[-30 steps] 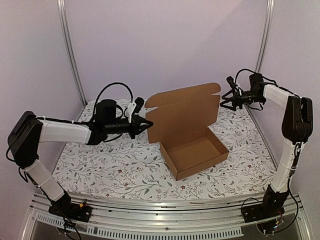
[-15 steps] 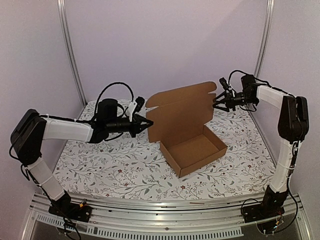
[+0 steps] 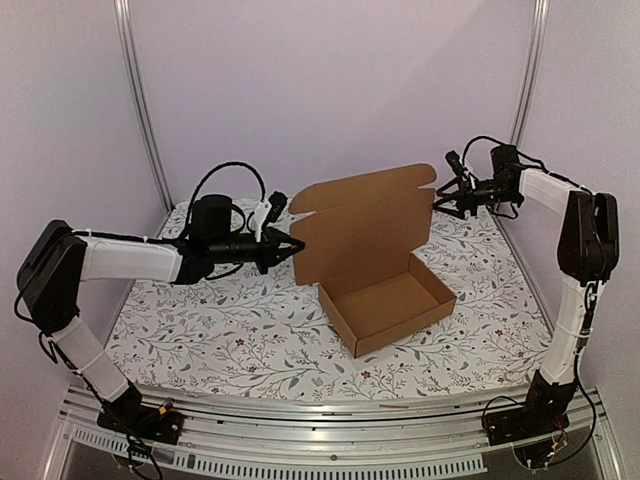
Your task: Fold the paper box
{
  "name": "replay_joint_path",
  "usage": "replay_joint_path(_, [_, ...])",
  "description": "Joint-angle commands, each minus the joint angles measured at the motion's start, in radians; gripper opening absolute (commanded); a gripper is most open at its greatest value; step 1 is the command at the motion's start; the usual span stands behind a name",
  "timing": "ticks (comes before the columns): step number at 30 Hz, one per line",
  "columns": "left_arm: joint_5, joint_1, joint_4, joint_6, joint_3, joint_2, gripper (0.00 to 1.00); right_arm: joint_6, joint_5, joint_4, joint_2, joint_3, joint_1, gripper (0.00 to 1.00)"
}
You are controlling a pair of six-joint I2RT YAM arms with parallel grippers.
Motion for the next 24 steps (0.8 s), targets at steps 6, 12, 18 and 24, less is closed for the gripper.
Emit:
replay_joint_path(6, [-0.026, 0.015, -0.012, 0.017, 0.017, -0.015, 0.00, 0.021, -0.056, 0.000, 0.023, -0.020, 0.100, 0.48])
replay_joint_path(12, [-0.161, 0.000, 0.080, -0.084, 0.011, 0.016, 0.00, 0.151, 0.052, 0.144, -0.052, -0.135, 0.121, 0.28])
replay_joint_path(18, [-0.440, -0.110, 0.136, -0.096, 0.042, 0.053, 0.00, 0.362, 0.314, 0.335, -0.144, -0.268, 0.189, 0.18])
replay_joint_path(24, [-0.894, -0.259, 0.159, -0.165, 0.114, 0.118, 0.00, 0.533, 0.618, 0.433, -0.216, -0.335, 0.280, 0.09])
